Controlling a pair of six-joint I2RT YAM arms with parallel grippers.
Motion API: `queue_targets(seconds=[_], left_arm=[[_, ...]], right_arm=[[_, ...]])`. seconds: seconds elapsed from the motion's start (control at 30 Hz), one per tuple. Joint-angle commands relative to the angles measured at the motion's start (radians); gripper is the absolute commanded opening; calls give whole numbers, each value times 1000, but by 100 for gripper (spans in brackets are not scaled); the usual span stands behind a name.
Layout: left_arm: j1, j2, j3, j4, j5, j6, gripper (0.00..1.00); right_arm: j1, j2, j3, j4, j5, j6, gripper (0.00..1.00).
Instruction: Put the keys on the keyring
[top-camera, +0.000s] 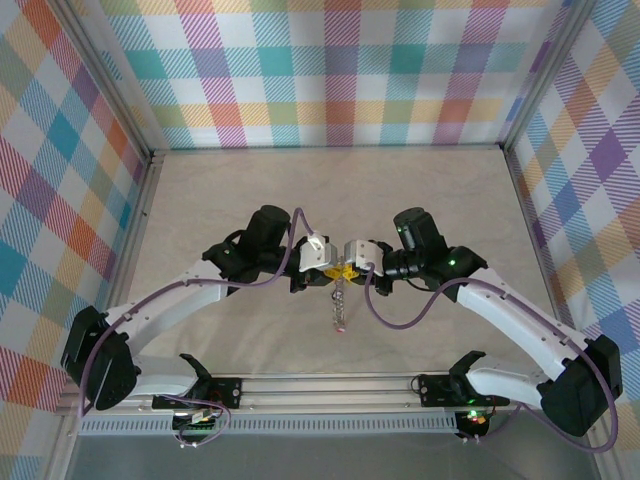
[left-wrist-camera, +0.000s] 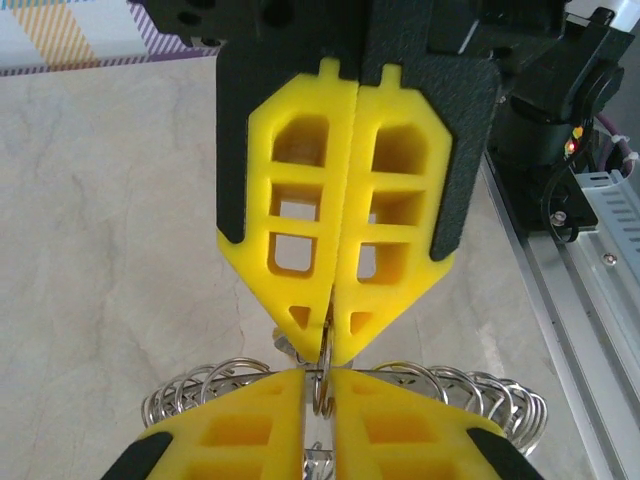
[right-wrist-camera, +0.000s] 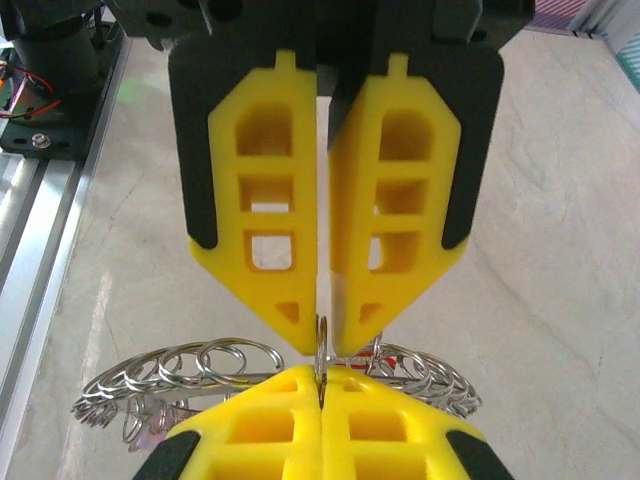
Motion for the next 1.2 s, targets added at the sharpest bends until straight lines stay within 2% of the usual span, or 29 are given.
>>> queue_targets(seconds=[0.0,0.1,0.17,0.27,0.33,0.37,0.4,0.5,0.63,0.77,0.93,1.17], left_arm=[[-8,-17,9,-3,25,24,6],[-8,1,12,-10,39,27,5],[-9,4,10,-8,33,25,10],[-9,2,11,-4,29,22,11],[-8,-1,11,-3,32,19,7],[-9,-4,12,1,34,17,0],[-9,-5,9,7,39,13,0],[-8,-15,2,27,58,6,0],[3,-44,-37,104,69,-41,0],[25,-64,-65,178,109,-97,0],[33,-63,-88,251,135,-144,0],[34,-64,-106,297,136,-172,0]], right_arm=[[12,0,32,1,-24,-18,0],[14,-16,12,63,-43,15,0],[14,-17,17,61,-46,20,0],[14,-20,20,59,-55,27,0],[14,-24,14,68,-60,28,0],[14,-24,15,66,-60,30,0],[14,-26,15,67,-58,32,1],[14,-43,-13,109,-56,50,6],[3,-79,-48,125,-22,54,23],[-33,-127,-97,156,-60,88,29],[-73,-170,-143,207,-112,143,30],[-78,-153,-154,209,-167,155,27]])
